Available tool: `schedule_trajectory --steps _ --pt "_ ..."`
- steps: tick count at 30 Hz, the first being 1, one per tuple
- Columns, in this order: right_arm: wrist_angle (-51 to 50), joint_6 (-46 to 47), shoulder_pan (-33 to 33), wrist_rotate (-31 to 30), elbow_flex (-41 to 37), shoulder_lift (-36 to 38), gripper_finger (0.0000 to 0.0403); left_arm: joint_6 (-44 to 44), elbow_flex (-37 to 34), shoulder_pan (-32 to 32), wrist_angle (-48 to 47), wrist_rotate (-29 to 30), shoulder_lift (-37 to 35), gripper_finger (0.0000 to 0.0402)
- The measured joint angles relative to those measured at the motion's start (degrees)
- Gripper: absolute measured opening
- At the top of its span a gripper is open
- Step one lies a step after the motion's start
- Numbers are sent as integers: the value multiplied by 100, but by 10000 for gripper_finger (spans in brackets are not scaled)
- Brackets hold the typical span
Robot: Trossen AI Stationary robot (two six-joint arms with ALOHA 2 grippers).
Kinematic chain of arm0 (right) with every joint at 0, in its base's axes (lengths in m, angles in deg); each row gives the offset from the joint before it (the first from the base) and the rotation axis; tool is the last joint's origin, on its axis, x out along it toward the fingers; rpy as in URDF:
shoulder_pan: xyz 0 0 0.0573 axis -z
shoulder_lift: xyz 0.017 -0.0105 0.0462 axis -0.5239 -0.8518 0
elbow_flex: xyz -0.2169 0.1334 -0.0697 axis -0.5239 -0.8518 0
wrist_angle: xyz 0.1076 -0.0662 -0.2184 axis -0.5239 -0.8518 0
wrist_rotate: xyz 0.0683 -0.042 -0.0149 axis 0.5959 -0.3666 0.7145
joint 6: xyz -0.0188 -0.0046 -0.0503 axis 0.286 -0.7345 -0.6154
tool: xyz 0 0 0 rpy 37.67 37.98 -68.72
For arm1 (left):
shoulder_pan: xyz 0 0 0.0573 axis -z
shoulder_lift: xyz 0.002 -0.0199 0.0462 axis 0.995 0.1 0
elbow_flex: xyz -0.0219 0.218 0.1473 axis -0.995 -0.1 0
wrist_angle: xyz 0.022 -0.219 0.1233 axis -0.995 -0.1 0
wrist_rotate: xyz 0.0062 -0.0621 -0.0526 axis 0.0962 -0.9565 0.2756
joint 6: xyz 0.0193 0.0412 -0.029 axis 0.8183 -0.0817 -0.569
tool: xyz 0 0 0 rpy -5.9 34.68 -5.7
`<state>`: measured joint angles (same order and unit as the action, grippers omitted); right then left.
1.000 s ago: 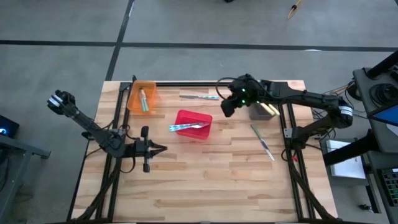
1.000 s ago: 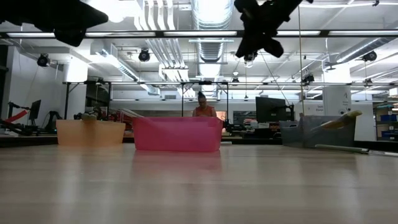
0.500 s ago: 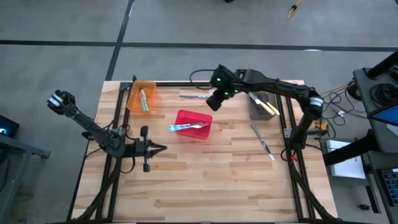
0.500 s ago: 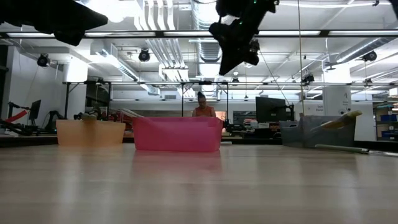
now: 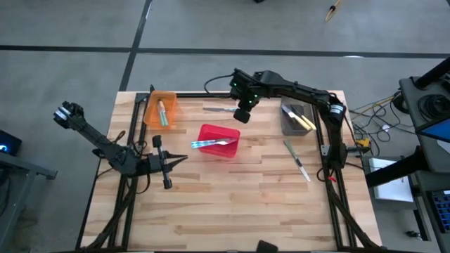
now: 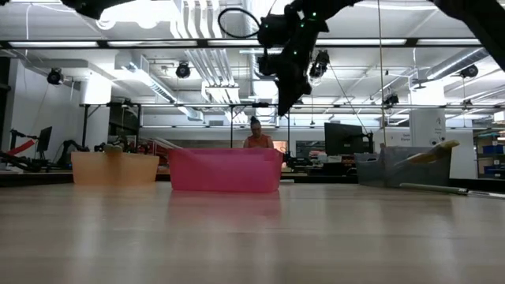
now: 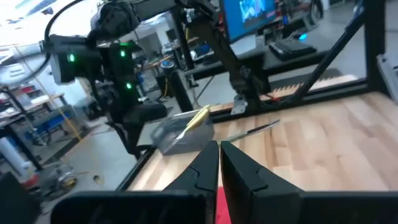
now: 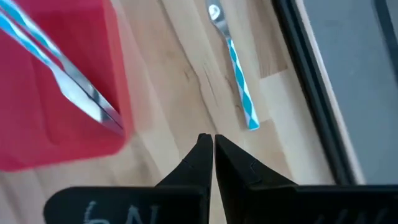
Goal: Sort silverware by color (type)
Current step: Put the white patterned table knife into the red bin
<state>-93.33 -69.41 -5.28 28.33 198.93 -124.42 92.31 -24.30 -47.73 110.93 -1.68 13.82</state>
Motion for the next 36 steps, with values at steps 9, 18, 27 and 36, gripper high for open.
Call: schedule_trajectory --steps 9,18,27,36 --pt "91 -2495 229 74 40 -615 9 -680 499 0 -1278 57 1 0" --pt "847 -2137 605 52 29 -1254 9 -815 468 0 -1411 57 1 0" --pt "991 -2178 633 68 25 -1494 45 -881 410 0 -1431 57 1 0" --pt "1455 -2387 629 57 -93 -1494 139 -927 401 0 -1432 57 7 0"
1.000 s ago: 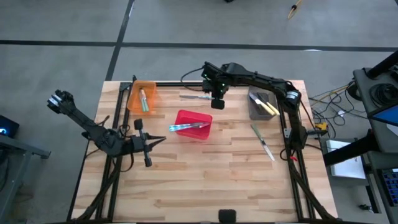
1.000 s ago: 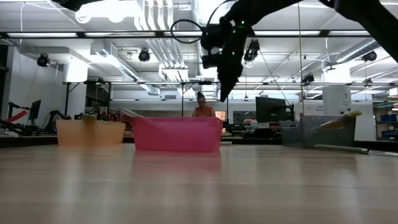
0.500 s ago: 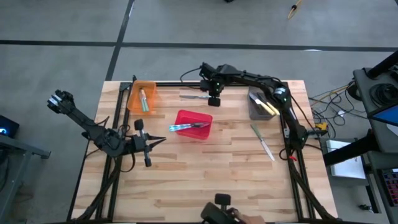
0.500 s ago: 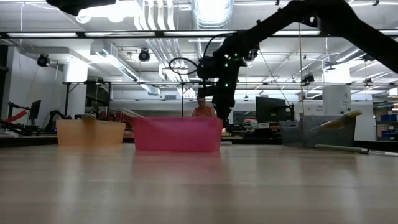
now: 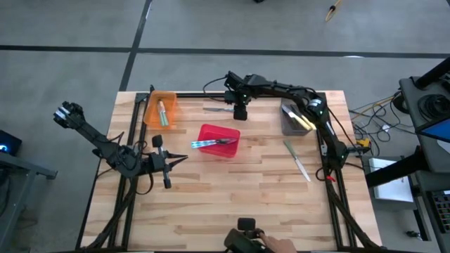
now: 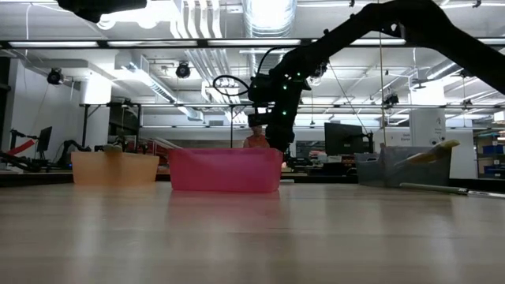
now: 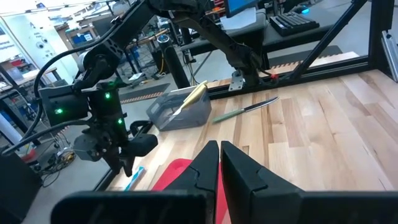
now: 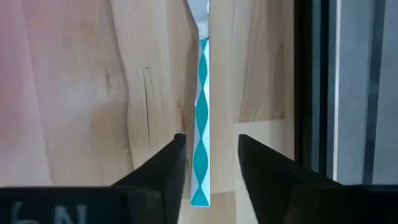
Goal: Sort silverware by color (type)
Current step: Put the white patterned table knife into the red bin
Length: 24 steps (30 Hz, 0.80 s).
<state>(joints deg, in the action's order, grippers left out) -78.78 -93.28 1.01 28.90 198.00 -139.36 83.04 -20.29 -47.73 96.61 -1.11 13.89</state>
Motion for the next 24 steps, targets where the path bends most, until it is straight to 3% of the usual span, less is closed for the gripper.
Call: schedule_trajectory --steps 8,24 --pt "151 93 6 104 -29 0 192 -24 0 0 12 -1 0 0" --pt "700 383 4 105 -667 7 194 -129 0 1 11 -3 0 0"
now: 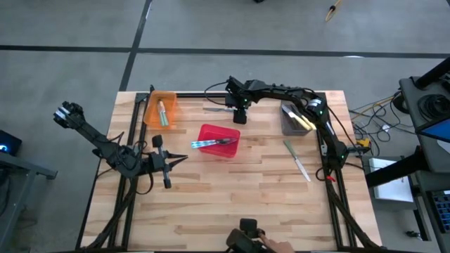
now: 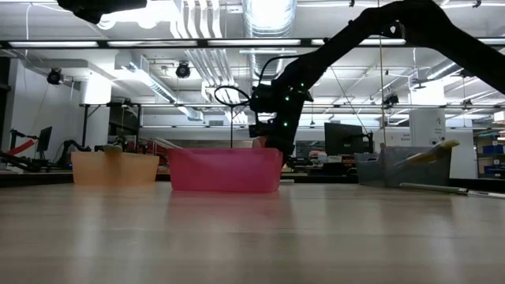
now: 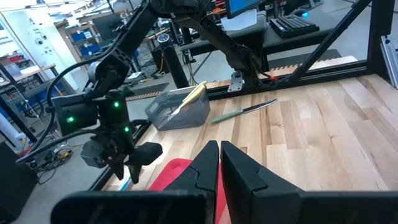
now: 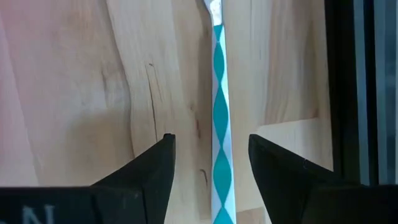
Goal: Sort silverware by color (type)
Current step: Put the white patterned table knife into the red bin
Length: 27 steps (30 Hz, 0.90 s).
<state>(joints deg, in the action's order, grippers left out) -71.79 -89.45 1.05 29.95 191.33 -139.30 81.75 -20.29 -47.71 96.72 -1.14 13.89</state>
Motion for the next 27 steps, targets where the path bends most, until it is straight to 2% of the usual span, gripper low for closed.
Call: schedule_trajectory --steps 11,15,19,25,27 --pt "565 46 0 51 -482 23 194 -114 0 -1 -11 -1 0 0" --pt "685 96 2 92 -610 37 182 -153 0 1 -11 -1 -2 0" --pt "725 122 0 195 -659 37 139 -212 0 1 -8 -1 0 0" --pt "875 253 11 328 -671 33 30 -769 0 -1 12 1 14 0" --pt "921 283 10 387 -671 31 28 -993 -2 -1 24 -1 26 0"
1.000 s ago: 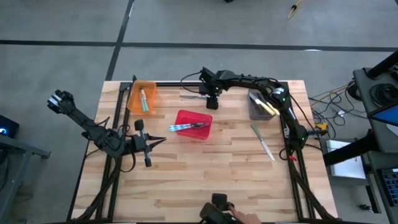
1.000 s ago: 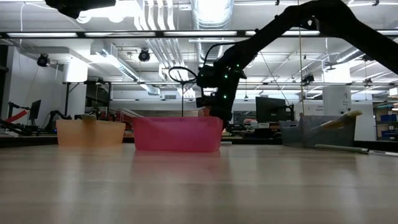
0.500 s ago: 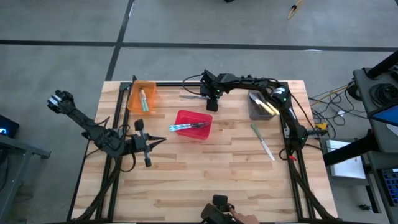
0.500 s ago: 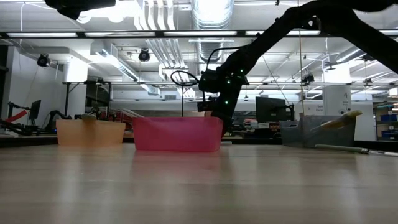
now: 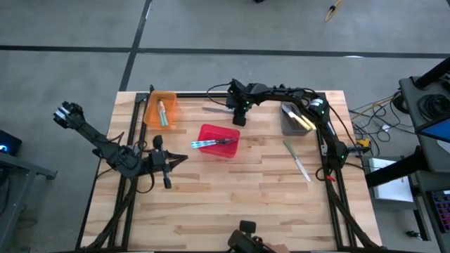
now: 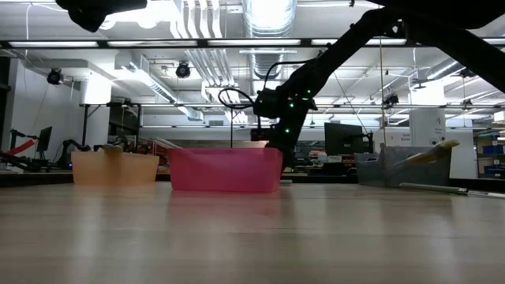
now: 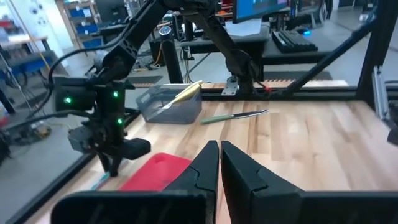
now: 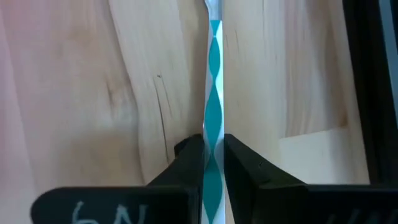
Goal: Sort silverware by color (type)
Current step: Put the white patterned table knife into the red bin
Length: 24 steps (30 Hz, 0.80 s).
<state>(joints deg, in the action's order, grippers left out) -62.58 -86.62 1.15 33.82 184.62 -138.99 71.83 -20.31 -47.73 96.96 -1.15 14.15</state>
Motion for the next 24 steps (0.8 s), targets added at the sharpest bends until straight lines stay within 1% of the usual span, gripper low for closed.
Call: schedule_trajectory --steps 4,7,12,15,19,24 --pt "30 104 -6 61 -3 32 28 -284 0 0 13 -2 26 0" --pt "51 209 -9 300 -29 156 28 -377 0 0 22 0 24 0" --pt "256 363 -22 520 -35 555 28 -369 0 0 74 0 24 0" --pt "478 502 -25 843 -210 803 28 -365 0 0 75 0 24 0" --pt "1283 760 -118 1029 -757 1280 28 -359 0 1 85 0 24 0" --pt "2854 1199 -219 1037 -1697 1978 28 -312 0 2 87 69 28 0"
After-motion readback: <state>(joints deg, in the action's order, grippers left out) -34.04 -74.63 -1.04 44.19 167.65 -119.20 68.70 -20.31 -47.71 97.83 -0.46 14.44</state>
